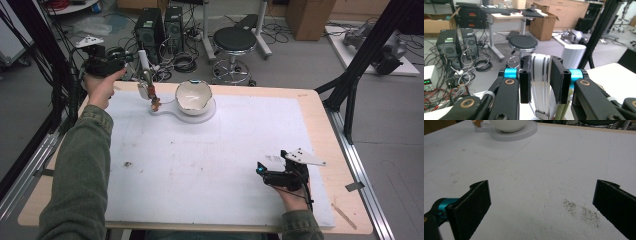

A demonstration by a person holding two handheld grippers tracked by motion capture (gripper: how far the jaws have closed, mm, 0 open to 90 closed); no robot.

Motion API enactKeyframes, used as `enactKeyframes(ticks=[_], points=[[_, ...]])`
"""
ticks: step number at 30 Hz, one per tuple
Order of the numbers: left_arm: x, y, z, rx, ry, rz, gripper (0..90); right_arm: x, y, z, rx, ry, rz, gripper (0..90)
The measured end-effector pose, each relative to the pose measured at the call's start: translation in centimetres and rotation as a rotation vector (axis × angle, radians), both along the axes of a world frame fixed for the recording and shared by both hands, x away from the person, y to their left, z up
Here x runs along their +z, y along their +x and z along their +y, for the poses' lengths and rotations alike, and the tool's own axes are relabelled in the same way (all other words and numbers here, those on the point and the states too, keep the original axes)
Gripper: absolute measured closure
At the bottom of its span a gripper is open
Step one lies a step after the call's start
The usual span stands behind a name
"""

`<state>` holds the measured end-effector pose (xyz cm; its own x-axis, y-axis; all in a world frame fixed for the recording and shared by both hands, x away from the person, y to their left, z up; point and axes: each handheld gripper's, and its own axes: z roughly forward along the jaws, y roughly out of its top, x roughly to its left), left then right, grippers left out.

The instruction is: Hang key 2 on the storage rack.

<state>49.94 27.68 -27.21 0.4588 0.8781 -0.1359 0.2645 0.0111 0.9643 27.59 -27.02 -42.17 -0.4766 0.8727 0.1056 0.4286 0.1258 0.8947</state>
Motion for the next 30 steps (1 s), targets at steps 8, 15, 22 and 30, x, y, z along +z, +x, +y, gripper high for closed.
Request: enactKeyframes(ticks=[8,15,22,30], points=[[-0.3,0.0,-0.7,-0.034,0.029,0.019,70.6,0.0,0.0,-0.1,0.0,0.009,-0.001,0.5],[0.0,-0.4,-0.3,-0.006,0.072,0.063,66.6,0.0,0.0,-0.2,-0.011,0.005,0.005,0.5],[0.8,-1.0,0.6,0.003,-0.005,0.089,47.4,-0.1,0.1,-0.2,-0.013,-0.004,0.005,0.5],[0.6,-2.4,1.9,0.057,-0.017,0.082,15.2,-0.2,0.1,-0.6,-0.026,0.016,0.009,0.5]])
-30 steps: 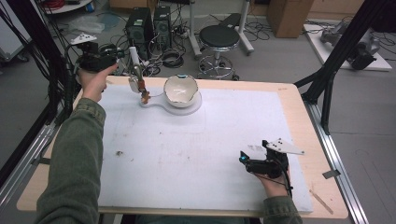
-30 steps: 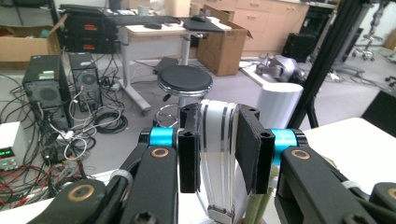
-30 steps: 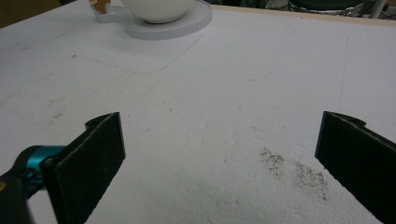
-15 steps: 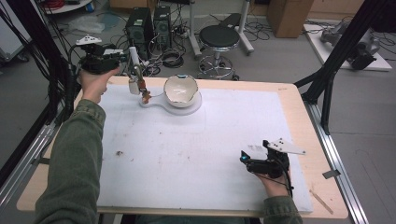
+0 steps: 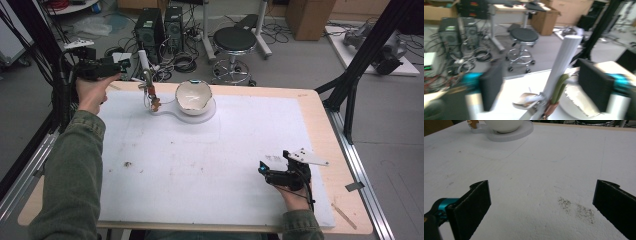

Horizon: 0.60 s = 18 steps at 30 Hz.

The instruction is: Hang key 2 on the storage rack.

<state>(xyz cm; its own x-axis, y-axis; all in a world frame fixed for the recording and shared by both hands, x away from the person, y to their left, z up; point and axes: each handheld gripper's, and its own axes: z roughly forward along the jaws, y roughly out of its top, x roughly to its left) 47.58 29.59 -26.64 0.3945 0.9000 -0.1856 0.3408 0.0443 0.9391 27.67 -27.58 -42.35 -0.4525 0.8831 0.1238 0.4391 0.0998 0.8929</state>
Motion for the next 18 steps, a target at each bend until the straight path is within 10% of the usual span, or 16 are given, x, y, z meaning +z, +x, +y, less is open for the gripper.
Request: enactKeyframes(ticks=[4,18], points=[[-0.1,-0.5,0.2,0.009,0.022,0.027,1.6,0.0,0.1,0.0,-0.001,-0.001,-0.005,0.5],[-1.7,-3.4,0.2,-0.015,0.061,0.009,1.6,0.2,0.0,-0.3,-0.03,0.016,-0.026,0.5]])
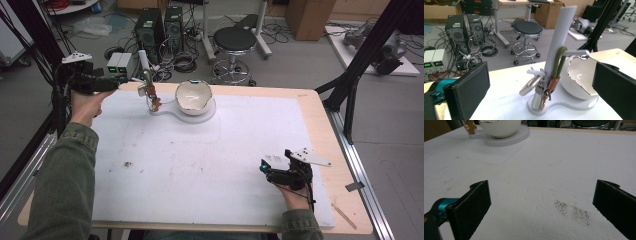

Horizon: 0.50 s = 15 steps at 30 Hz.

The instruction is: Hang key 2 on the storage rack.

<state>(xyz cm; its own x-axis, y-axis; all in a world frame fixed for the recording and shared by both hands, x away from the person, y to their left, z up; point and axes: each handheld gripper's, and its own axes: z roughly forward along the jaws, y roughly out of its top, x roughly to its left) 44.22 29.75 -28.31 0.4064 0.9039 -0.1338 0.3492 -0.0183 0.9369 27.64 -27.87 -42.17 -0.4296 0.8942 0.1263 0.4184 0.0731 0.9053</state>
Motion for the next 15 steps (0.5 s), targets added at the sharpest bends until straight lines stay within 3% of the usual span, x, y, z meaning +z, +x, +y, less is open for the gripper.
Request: enactKeyframes(ticks=[2,11,15], points=[[-0.3,-0.4,-0.1,0.0,0.02,0.01,1.6,0.0,0.0,-0.1,-0.008,0.002,-0.009,0.5],[-1.2,-2.1,-0.5,0.007,0.009,-0.003,1.7,0.1,-0.1,-0.2,-0.013,0.015,-0.01,0.5],[-1.5,-3.0,-1.0,-0.014,0.004,0.008,1.7,0.0,-0.1,-0.3,-0.01,0.016,-0.01,0.5]])
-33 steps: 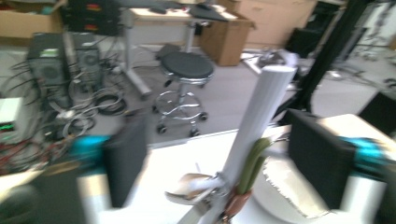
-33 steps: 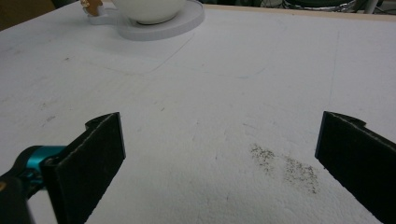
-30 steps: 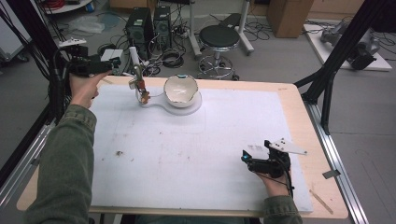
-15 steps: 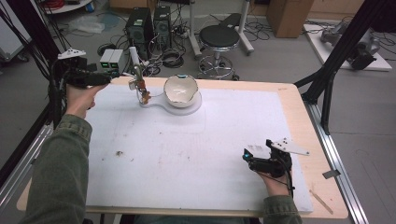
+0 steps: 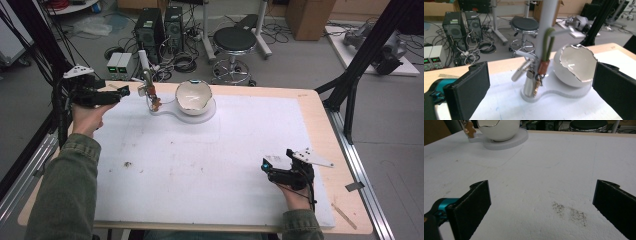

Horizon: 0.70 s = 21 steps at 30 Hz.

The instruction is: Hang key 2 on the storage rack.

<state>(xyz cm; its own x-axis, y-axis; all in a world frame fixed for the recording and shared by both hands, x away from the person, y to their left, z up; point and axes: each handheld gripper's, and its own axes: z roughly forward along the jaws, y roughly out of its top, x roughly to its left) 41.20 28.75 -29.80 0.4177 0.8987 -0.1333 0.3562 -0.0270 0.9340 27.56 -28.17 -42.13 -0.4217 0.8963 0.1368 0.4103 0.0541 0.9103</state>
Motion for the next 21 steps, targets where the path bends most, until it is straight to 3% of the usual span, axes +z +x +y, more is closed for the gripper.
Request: enactKeyframes(ticks=[5,12,17,21], points=[[-0.6,-1.0,-0.5,-0.006,0.012,-0.002,1.6,0.0,0.0,0.0,0.002,0.003,0.0,0.5],[-1.6,-2.2,-0.8,-0.028,-0.026,-0.004,1.6,0.0,0.0,0.0,0.002,0.005,0.0,0.5],[-2.1,-3.2,-1.0,-0.028,-0.013,-0.011,1.6,0.0,0.0,0.0,0.005,0.003,-0.003,0.5],[-2.6,-4.1,-0.9,-0.032,-0.042,-0.024,1.6,0.0,0.1,0.0,0.001,0.002,-0.001,0.5]])
